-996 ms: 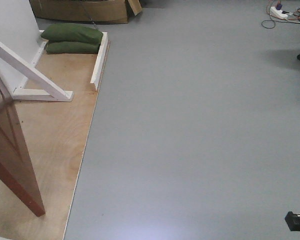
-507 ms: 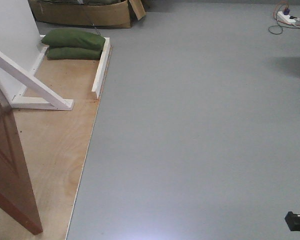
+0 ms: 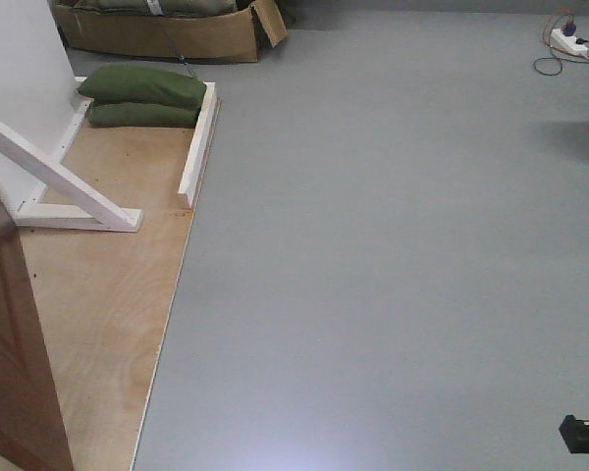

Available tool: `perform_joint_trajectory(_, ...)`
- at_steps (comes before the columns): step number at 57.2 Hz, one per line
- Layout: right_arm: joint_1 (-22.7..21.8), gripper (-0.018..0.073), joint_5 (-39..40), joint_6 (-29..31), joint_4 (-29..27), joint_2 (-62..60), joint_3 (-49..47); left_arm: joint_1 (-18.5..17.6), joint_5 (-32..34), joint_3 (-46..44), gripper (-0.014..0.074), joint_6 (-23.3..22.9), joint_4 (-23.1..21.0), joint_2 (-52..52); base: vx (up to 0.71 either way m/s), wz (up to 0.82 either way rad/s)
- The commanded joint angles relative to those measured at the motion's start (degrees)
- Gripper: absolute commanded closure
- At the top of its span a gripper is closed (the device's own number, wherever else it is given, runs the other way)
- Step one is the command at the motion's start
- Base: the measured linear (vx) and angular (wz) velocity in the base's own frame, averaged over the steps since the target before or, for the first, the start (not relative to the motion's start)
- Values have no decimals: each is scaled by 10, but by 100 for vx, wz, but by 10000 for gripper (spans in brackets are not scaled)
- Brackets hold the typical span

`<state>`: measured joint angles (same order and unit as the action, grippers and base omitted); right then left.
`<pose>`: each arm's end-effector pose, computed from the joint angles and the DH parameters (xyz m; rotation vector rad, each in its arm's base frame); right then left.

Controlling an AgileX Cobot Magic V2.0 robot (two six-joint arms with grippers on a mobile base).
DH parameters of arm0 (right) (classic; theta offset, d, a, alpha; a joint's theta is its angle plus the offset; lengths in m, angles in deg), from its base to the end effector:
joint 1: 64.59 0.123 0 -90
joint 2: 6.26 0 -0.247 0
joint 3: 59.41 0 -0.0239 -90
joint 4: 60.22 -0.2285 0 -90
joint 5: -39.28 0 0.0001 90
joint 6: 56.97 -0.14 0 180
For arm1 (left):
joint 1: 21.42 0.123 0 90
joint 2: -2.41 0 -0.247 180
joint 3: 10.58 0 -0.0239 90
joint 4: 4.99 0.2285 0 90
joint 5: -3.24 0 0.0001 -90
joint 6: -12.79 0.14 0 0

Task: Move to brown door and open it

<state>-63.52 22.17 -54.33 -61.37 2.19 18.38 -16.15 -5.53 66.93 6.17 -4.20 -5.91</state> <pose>0.1183 0.0030 0.1657 -0.0453 1.8032 -0.0005 0.1208 0.0114 0.1879 -0.1614 1.6432 -0.0058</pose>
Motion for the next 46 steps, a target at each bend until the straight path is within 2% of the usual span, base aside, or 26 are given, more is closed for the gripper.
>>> perform_joint_trajectory(1,-2,559,46,3,4,-8,3,0,47,-10,600,-1,0,7,10,-2)
perform_joint_trajectory(46,-2,559,46,3,4,-8,3,0,47,-10,600,-1,0,7,4,0)
